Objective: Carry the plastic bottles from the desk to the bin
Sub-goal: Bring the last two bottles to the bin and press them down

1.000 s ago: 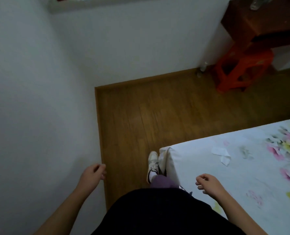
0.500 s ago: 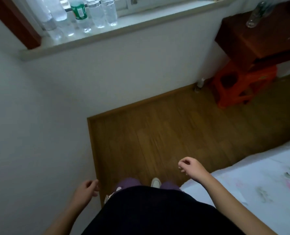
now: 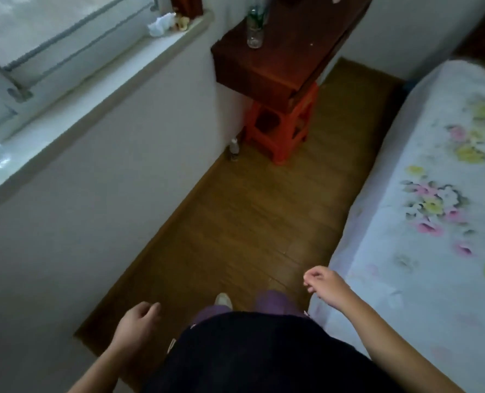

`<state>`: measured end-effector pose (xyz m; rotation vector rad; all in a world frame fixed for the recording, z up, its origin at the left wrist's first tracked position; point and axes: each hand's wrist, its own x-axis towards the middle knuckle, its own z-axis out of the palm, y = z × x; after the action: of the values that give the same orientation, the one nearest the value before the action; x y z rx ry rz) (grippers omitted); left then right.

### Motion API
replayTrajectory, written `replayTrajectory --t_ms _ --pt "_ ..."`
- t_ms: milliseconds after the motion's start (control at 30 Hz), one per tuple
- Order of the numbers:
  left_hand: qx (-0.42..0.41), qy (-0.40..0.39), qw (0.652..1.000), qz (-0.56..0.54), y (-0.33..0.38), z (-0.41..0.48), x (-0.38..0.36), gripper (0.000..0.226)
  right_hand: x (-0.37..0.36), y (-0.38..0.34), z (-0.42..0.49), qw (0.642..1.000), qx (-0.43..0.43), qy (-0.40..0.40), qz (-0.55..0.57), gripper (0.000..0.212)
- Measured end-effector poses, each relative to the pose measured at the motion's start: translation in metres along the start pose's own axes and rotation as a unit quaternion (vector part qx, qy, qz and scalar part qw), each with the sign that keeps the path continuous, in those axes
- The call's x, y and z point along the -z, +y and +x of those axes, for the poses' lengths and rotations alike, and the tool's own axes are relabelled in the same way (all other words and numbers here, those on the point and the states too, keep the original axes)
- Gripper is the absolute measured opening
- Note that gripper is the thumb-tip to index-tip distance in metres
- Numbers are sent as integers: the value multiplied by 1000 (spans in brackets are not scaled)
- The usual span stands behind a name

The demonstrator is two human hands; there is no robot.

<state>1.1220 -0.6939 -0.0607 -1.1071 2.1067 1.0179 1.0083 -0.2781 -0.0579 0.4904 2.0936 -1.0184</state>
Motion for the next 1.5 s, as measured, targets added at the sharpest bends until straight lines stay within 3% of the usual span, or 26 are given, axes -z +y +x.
replayTrajectory --t_ms 200,400,533,1000,1200,1300,1500 --pt "-157 -68 980 103 167 59 -5 23 26 51 -17 982 -109 92 125 14" --pt "-234 -120 948 182 319 91 -61 20 59 103 -7 951 -184 141 205 13" --pt "-229 -131 945 193 381 103 -87 16 101 93 32 957 -182 123 191 16" --pt "-160 -96 946 265 521 183 -105 29 315 -75 192 966 -50 138 211 20" --pt "-163 -141 936 278 639 227 -152 28 375 -78 231 954 -98 176 220 19" --pt "-199 -189 912 304 715 230 -185 31 396 -63 240 941 -130 214 227 27" --pt "-305 -238 879 279 860 193 -245 24 430 -30 254 910 -195 226 288 18"
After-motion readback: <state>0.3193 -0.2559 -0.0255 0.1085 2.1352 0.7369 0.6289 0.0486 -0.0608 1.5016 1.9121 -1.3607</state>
